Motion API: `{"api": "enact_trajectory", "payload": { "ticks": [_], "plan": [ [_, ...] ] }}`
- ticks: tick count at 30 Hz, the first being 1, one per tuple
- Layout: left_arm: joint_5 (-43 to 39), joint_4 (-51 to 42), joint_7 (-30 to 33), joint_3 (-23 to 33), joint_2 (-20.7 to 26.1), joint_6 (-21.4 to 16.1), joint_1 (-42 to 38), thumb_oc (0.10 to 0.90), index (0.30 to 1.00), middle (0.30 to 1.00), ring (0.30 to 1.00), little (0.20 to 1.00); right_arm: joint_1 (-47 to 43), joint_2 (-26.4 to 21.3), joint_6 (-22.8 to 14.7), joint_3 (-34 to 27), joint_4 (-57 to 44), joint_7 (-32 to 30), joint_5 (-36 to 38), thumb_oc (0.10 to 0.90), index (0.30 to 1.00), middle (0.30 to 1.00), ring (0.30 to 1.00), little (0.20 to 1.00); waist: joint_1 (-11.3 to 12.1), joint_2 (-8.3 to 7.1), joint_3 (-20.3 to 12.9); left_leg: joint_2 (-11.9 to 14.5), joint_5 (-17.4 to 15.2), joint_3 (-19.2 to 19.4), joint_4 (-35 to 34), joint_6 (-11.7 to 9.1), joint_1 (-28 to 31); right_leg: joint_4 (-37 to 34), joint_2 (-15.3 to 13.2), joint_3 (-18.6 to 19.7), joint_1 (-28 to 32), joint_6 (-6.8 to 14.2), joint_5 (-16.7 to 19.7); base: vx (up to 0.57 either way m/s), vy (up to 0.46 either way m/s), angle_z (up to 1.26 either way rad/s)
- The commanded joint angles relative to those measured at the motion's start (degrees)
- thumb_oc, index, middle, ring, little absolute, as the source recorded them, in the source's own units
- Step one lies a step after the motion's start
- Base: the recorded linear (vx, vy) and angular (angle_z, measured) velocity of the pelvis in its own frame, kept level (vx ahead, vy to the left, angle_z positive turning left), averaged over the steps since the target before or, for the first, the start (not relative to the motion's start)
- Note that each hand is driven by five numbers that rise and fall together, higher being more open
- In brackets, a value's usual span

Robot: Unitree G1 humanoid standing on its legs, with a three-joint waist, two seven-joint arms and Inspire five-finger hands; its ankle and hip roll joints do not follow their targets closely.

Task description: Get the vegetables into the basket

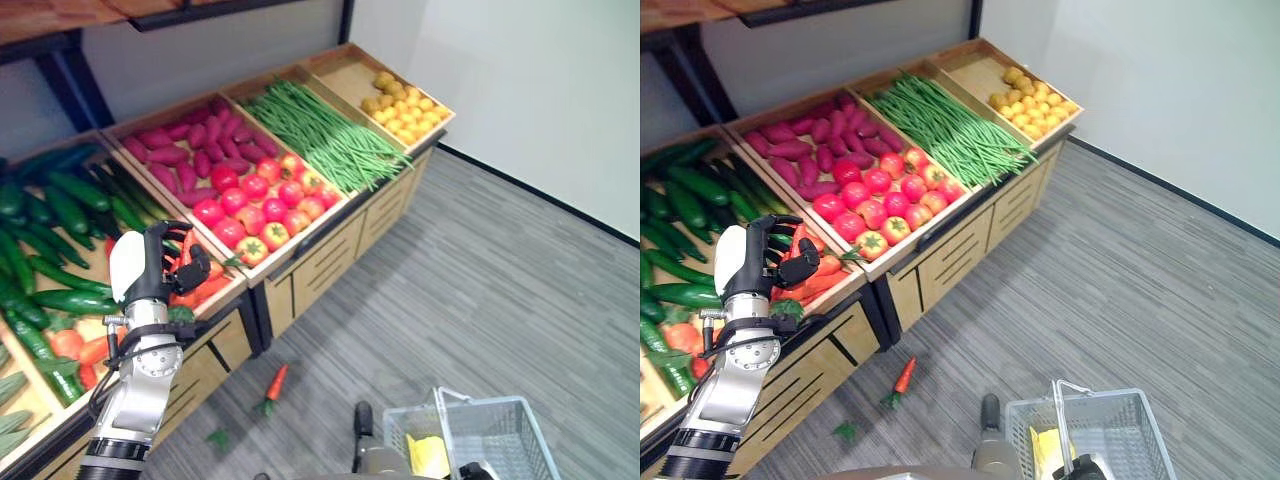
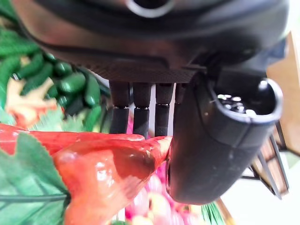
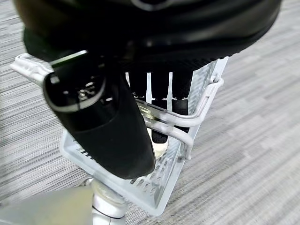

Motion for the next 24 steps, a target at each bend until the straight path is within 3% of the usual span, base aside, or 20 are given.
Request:
{"api": "enact_trajectory", "payload": {
  "ticks": [1,6,7,8,13,24],
  "plan": [
    [1.4,-8.1,2.9,3.3,2.9,-5.1,-7.0,0.4,0.3,0.3,0.3,0.3,-2.3,-1.5,-0.9,3.4,-0.6,-1.8,0.5,0.4,0.3,0.3,0.3,0.3,0.4,-0.25,-1.3,-0.9,-0.7,-3.3,-0.1,-0.3,-4.6,-1.8,-5.4,1.7,6.6,5.6,6.4,-0.04,-0.005,-0.31],
    [1.2,-8.1,2.8,3.6,3.2,-5.2,-6.9,0.4,0.3,0.3,0.3,0.3,-2.5,-1.2,-1.2,4.2,-0.6,-2.0,0.1,0.4,0.3,0.3,0.3,0.3,1.9,-0.5,-1.6,0.9,-0.2,-0.3,-0.1,-0.8,-4.8,0.5,-6.5,-3.4,8.7,5.6,5.2,-0.07,-0.051,-0.39],
    [1.1,-8.4,3.0,4.4,3.3,-5.0,-6.4,0.4,0.3,0.3,0.3,0.3,-2.8,-1.3,-1.2,4.5,-0.8,-1.9,-0.5,0.4,0.3,0.3,0.3,0.3,3.3,-1.19,-2.0,1.5,0.2,2.1,0.0,-1.2,-5.0,-0.1,-7.4,-8.4,10.4,5.6,5.5,-0.06,-0.087,-0.59],
    [1.2,-8.6,2.9,4.7,3.4,-5.0,-5.9,0.4,0.3,0.3,0.3,0.3,-2.9,-1.3,-1.2,4.7,-0.9,-1.8,-0.7,0.4,0.3,0.3,0.3,0.3,3.4,-1.64,-2.3,1.6,0.4,2.7,0.1,-1.4,-5.0,-1.9,-7.1,-9.1,11.5,5.6,6.2,-0.06,-0.12,-0.59],
    [1.6,-8.3,2.4,5.5,2.8,-4.9,-4.1,0.4,0.3,0.3,0.3,0.3,-1.5,-1.5,-1.2,4.6,-1.7,-1.6,-1.2,0.4,0.3,0.3,0.3,0.3,3.5,-2.52,-3.1,2.5,0.4,3.3,0.2,-2.3,-3.4,-3.1,-6.0,-9.1,11.8,5.6,5.4,0.08,-0.09,-0.51],
    [0.3,-8.1,2.3,3.9,1.5,-4.9,-5.2,0.4,0.3,0.3,0.3,0.3,-0.6,-2.7,-1.3,4.1,-3.9,-2.2,-0.6,0.4,0.3,0.3,0.3,0.3,0.8,0.18,-2.1,5.3,0.9,2.6,0.2,-3.7,-2.2,-2.0,-3.6,-7.8,11.8,4.5,0.0,0.05,-0.064,-0.04]
  ]
}}
